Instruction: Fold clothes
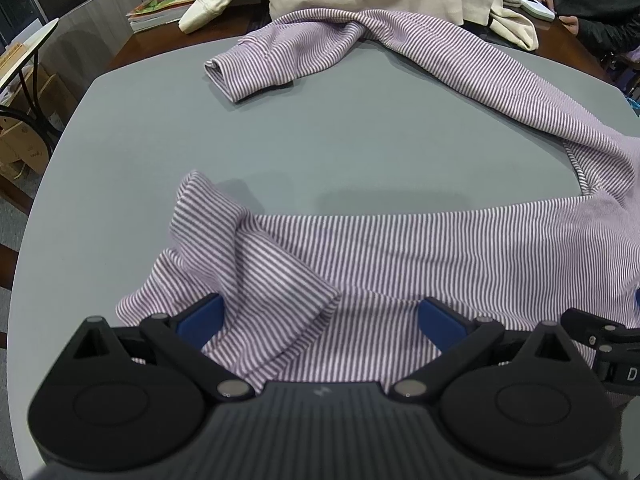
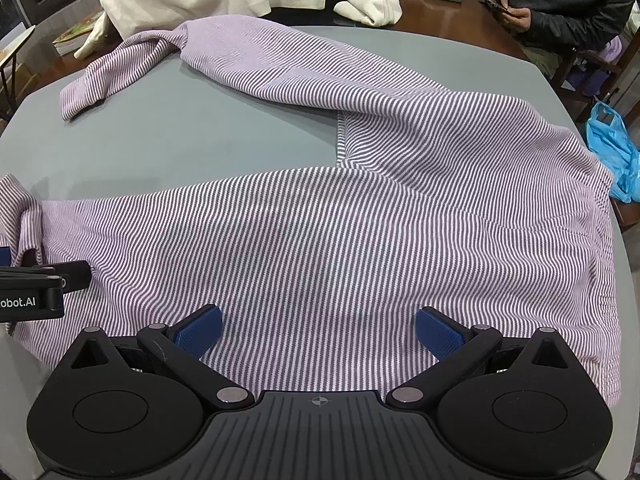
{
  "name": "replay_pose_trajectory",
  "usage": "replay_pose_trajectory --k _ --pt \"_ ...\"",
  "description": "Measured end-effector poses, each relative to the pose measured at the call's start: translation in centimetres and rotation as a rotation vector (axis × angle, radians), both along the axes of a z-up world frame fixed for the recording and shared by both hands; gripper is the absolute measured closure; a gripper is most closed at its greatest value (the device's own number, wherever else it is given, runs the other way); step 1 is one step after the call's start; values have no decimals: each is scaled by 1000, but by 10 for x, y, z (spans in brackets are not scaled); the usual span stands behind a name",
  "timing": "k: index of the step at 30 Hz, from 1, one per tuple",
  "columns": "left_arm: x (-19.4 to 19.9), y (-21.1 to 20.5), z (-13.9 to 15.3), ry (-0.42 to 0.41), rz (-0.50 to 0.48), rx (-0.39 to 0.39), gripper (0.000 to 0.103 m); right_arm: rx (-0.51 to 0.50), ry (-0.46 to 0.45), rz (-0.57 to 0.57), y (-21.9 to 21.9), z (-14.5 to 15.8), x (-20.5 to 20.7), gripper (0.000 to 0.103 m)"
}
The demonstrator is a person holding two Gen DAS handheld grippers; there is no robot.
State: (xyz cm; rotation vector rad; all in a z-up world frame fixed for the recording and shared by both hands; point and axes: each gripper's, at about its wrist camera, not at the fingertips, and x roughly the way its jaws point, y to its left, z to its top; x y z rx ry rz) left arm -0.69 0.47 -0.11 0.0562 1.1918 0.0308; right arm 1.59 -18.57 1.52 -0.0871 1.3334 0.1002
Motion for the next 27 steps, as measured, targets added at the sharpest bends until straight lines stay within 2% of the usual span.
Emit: replay_pose_trajectory --k 10,16,19,23,27 --pt "-4 -4 1 -26 -7 20 0 1 -17 7 0 0 -3 0" --pt "-6 -11 3 -23 -63 67 0 19 28 55 -4 2 2 0" --pt "-4 -11 3 -8 -56 56 0 49 29 67 -11 4 1 0" --pt "-1 -10 6 15 -35 36 0 23 36 68 -22 3 3 0" --pt "2 -11 16 2 -1 -13 0 34 -18 59 -39 16 10 0"
